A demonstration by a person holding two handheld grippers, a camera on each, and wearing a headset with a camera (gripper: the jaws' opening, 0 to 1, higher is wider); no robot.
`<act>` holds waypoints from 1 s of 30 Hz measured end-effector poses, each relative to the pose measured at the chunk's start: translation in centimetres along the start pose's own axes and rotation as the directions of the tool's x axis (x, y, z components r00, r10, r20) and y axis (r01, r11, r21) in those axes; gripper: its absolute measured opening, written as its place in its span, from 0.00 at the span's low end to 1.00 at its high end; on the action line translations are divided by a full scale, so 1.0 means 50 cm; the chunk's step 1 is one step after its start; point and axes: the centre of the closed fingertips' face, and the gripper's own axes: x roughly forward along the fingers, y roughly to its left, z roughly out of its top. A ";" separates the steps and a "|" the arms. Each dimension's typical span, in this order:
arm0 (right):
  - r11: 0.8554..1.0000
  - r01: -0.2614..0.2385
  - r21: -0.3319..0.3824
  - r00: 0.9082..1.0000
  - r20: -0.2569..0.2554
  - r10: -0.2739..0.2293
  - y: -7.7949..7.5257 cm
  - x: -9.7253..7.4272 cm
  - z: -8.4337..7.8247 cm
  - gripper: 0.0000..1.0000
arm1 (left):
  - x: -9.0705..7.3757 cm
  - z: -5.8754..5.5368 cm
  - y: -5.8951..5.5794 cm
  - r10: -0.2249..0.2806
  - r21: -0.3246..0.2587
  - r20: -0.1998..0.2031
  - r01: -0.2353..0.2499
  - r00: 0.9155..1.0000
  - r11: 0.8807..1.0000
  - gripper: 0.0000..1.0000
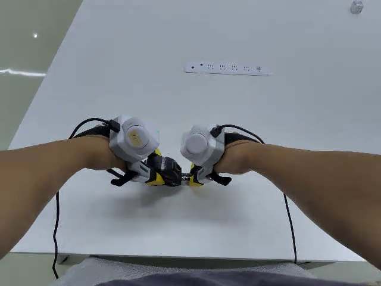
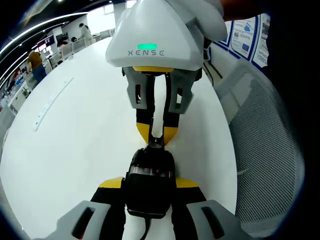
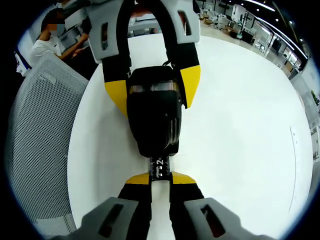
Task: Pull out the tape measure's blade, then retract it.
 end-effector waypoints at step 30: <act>1.000 -0.006 0.009 1.000 -0.022 0.006 -0.001 -0.013 -0.038 0.11 | 0.001 -0.003 0.003 0.001 -0.007 0.003 -0.001 1.000 1.000 0.32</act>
